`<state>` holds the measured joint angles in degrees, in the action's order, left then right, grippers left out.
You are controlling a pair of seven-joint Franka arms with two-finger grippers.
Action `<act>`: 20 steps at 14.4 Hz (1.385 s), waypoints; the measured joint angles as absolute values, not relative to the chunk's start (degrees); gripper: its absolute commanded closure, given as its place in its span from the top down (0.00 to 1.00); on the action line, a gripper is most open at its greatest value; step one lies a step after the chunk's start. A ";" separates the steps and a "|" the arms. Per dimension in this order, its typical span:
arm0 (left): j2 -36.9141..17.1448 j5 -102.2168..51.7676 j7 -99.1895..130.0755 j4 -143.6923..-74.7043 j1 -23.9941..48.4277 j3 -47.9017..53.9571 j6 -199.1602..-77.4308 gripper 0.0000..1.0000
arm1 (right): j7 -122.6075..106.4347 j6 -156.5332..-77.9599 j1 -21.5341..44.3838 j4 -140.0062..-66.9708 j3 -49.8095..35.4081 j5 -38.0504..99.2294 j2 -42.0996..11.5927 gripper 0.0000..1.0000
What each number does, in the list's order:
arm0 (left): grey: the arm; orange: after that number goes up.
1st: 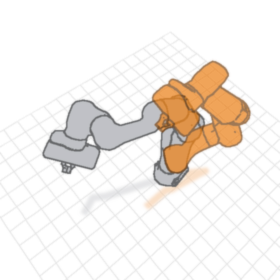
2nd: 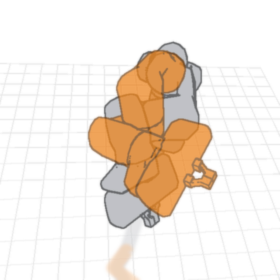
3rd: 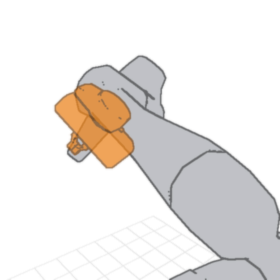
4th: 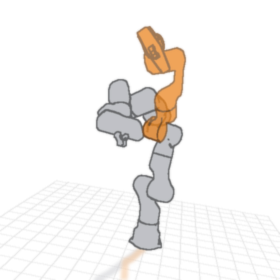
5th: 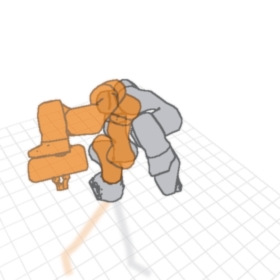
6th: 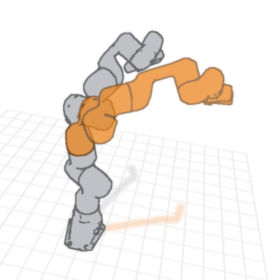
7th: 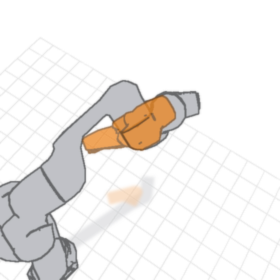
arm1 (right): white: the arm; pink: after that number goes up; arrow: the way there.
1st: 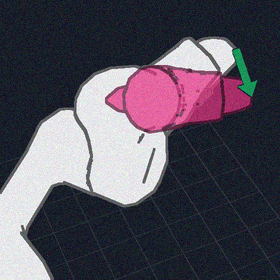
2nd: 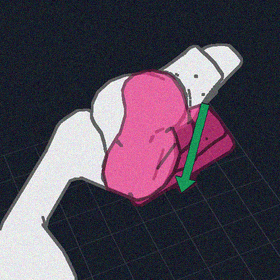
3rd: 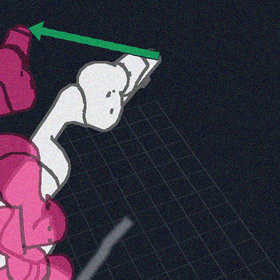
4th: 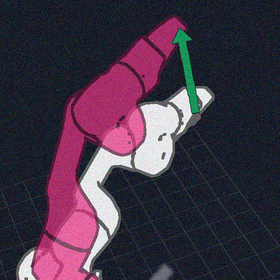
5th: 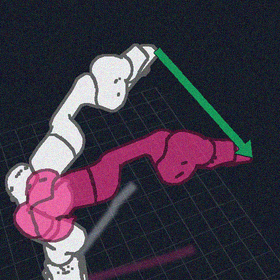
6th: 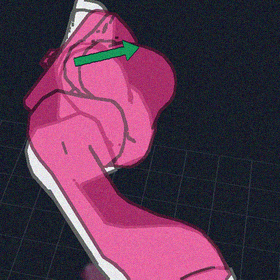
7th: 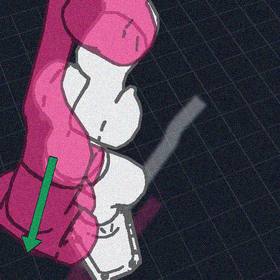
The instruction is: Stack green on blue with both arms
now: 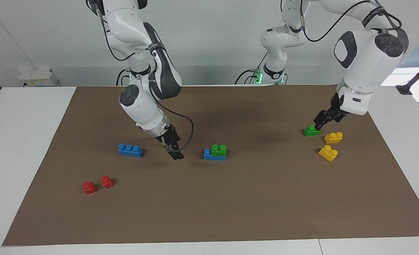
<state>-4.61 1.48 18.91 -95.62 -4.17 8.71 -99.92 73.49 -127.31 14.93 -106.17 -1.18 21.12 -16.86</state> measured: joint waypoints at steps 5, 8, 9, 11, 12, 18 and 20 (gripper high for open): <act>1.57 1.47 12.36 -95.80 -4.16 8.78 -92.79 1.00 | 48.75 -119.98 8.45 -106.04 -0.99 16.38 -11.17 1.00; 4.72 1.47 9.14 -98.61 -4.16 8.67 -92.00 1.00 | 35.96 -115.93 4.93 -105.97 -0.94 14.79 -7.87 1.00; 5.38 1.47 8.47 -99.44 -4.16 8.63 -92.04 1.00 | 32.44 -114.46 3.78 -105.92 -0.94 13.69 -6.70 1.00; 5.89 1.47 7.94 -99.97 -4.16 8.60 -92.27 1.00 | 26.58 -111.18 1.92 -105.79 -0.92 11.59 -3.93 1.00; 5.94 1.47 7.94 -99.89 -4.16 8.53 -92.62 1.00 | 24.05 -109.42 1.55 -105.66 -0.91 10.45 -2.32 1.00; 5.95 -0.83 7.94 -98.21 -4.10 7.39 -91.49 1.00 | 7.78 -96.74 1.87 -101.86 -1.48 2.90 8.05 1.00; 5.95 -1.37 7.94 -97.74 -4.09 7.37 -90.38 1.00 | 3.83 -94.31 1.83 -100.79 -1.45 1.38 9.66 1.00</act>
<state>5.95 -1.37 7.94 -97.74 -4.09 7.37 -90.38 3.83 -94.31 1.83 -100.79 -1.45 1.38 9.66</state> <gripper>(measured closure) 0.000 0.000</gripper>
